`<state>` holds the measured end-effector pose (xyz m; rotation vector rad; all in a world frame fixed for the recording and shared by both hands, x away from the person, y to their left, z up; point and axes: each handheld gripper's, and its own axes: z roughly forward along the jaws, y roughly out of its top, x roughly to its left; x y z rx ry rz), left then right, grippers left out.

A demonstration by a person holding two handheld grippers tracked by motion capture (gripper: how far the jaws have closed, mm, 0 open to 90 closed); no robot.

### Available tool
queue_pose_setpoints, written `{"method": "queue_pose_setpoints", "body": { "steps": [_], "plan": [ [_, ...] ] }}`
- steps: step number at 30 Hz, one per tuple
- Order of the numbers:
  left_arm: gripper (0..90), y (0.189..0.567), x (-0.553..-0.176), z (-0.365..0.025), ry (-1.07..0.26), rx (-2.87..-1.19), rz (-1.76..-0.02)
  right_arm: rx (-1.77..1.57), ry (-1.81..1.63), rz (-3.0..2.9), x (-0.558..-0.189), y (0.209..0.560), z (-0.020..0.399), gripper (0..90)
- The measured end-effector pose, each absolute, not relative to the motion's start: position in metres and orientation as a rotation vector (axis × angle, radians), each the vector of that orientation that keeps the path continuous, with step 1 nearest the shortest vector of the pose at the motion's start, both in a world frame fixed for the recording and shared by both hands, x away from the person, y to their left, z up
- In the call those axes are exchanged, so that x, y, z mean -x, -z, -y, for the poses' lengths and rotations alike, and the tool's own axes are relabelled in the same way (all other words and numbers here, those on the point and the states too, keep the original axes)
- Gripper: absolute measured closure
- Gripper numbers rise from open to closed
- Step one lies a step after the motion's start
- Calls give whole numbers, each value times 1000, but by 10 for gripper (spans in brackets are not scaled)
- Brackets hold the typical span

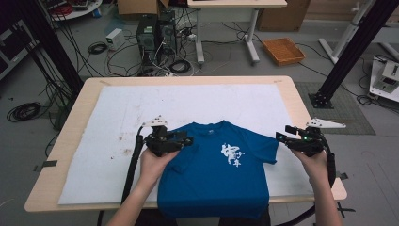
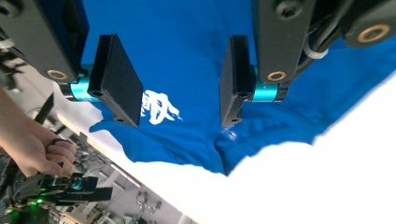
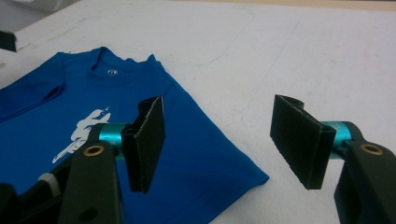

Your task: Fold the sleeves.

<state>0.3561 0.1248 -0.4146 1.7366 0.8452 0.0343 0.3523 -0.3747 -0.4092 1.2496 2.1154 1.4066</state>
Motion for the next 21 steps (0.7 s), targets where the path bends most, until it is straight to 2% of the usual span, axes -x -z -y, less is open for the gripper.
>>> {"method": "queue_pose_setpoints", "body": {
  "steps": [6, 15, 16, 21],
  "plan": [
    [425, 413, -338, -169, -228, -1791, -806, -1314, -1398, -2122, -356, 414, 379, 383],
    [426, 427, -326, -218, -249, -1763, -872, -1431, -1280, -2141, -367, 432, 382, 487],
    [426, 428, -325, -225, -250, -1746, -885, -1461, -1244, -2147, -371, 438, 383, 523],
    [425, 428, -325, -233, -237, -1724, -887, -1486, -1200, -2167, -378, 446, 385, 567]
  ]
}}
